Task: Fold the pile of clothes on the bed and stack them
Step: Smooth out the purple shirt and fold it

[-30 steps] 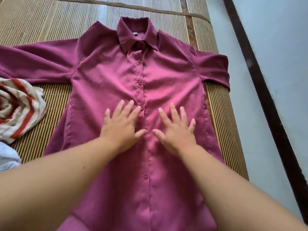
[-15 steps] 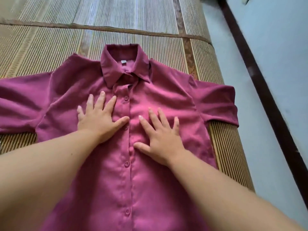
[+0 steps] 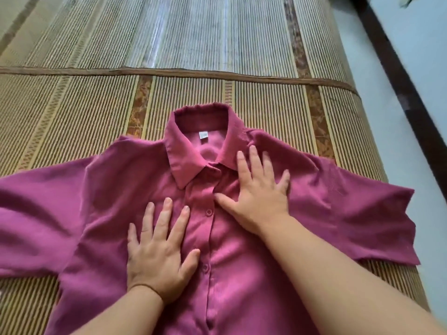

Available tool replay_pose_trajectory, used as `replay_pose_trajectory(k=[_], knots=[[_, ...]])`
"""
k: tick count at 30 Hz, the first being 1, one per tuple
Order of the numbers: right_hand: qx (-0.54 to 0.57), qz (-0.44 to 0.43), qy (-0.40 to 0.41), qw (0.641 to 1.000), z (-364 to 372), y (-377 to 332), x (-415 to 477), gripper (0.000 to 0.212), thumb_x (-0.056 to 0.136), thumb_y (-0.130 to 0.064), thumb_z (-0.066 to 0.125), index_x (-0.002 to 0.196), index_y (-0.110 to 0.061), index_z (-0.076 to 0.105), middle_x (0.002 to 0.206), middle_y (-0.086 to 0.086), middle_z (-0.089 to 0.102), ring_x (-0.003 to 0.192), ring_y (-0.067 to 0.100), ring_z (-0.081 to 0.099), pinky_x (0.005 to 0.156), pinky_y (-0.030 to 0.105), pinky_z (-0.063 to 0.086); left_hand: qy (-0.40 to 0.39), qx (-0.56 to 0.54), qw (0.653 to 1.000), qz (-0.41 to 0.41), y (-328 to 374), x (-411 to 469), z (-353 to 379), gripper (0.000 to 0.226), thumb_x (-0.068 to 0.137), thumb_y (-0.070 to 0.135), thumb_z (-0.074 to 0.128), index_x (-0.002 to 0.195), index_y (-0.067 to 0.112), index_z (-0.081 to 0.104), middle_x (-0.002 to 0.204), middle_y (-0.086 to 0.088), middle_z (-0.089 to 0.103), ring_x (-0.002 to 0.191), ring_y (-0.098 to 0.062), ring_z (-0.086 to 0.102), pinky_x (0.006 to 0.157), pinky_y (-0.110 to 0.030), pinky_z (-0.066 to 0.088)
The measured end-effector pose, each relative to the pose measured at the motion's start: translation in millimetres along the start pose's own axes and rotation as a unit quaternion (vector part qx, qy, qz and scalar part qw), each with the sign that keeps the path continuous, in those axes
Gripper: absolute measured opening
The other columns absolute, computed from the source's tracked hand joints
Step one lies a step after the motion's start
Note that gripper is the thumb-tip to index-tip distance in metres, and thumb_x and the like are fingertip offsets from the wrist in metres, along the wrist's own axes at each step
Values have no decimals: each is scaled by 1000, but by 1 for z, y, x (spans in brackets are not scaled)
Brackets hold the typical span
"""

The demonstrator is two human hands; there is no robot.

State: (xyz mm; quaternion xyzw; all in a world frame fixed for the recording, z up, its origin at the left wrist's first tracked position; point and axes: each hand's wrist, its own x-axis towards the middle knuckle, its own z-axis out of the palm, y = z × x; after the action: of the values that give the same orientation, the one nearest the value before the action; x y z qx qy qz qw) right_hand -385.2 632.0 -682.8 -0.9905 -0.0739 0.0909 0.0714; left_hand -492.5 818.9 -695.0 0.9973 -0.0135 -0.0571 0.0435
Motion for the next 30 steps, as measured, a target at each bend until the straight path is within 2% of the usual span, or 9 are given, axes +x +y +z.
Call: replay_pose_trajectory(k=[4,11,15,18,21,23,26,28,30], knots=[[-17,23,-3,1000,-2,27,27,106,65,-90,6,153,-32,-1,161,-11,-7,147,16,-9,112,60,-3,-6,-4,1000,-1,-1,0,2,81,67,57,42,138,20,50,148,-15,42,134,-42,35,95,-69,33],[-24,79,2,997,8,27,32,100,64,-92,4,149,-42,-6,159,-11,-17,144,24,-23,109,64,-10,-23,-17,1000,-2,-2,0,1,80,66,59,42,137,23,52,147,-13,44,132,-41,41,95,-67,36],[-7,115,-57,992,-3,29,41,93,74,-87,17,150,-41,-9,160,-9,-18,145,25,-22,109,65,-7,-39,-38,998,-10,-2,1,0,80,65,62,42,138,30,50,148,-9,44,134,-39,41,97,-66,34],[99,141,10,985,-26,6,30,78,83,-56,25,153,-31,1,162,-3,-5,147,24,-14,111,66,-6,-62,-53,996,-34,-2,3,-6,83,64,66,30,145,49,25,161,1,15,147,-31,8,110,-61,8],[144,74,144,976,-30,-58,-8,89,68,-36,35,153,-28,10,162,-1,4,148,20,-8,111,60,-11,-96,-104,990,-8,-8,3,-12,89,62,71,26,145,52,0,160,8,-16,143,-22,-24,109,-55,-16],[156,-7,115,981,-24,-108,-30,83,72,-39,38,152,-29,17,162,-5,6,147,13,-6,112,58,-7,-140,-176,973,43,-21,1,-33,87,66,65,40,146,47,14,160,8,-5,146,-22,-16,113,-53,-12],[173,-106,3,979,-9,-173,-32,65,92,-45,41,152,-26,23,162,-5,5,148,10,-2,116,51,3,-106,-138,981,89,-79,-18,-68,59,75,52,47,129,31,55,140,3,46,140,-19,25,115,-48,11],[189,-129,-27,973,2,-202,-27,70,95,-46,42,154,-19,15,162,-1,0,148,12,-4,118,44,8,-32,-48,996,61,-135,-31,-84,42,80,49,50,116,32,63,137,10,50,142,-15,24,114,-50,12],[168,-105,-74,977,16,-225,-24,84,91,-59,37,154,-14,4,162,4,-7,148,15,-8,118,44,6,-4,-14,1000,-27,-201,-40,-105,50,80,53,53,128,39,51,150,11,36,145,-16,13,114,-55,8]])
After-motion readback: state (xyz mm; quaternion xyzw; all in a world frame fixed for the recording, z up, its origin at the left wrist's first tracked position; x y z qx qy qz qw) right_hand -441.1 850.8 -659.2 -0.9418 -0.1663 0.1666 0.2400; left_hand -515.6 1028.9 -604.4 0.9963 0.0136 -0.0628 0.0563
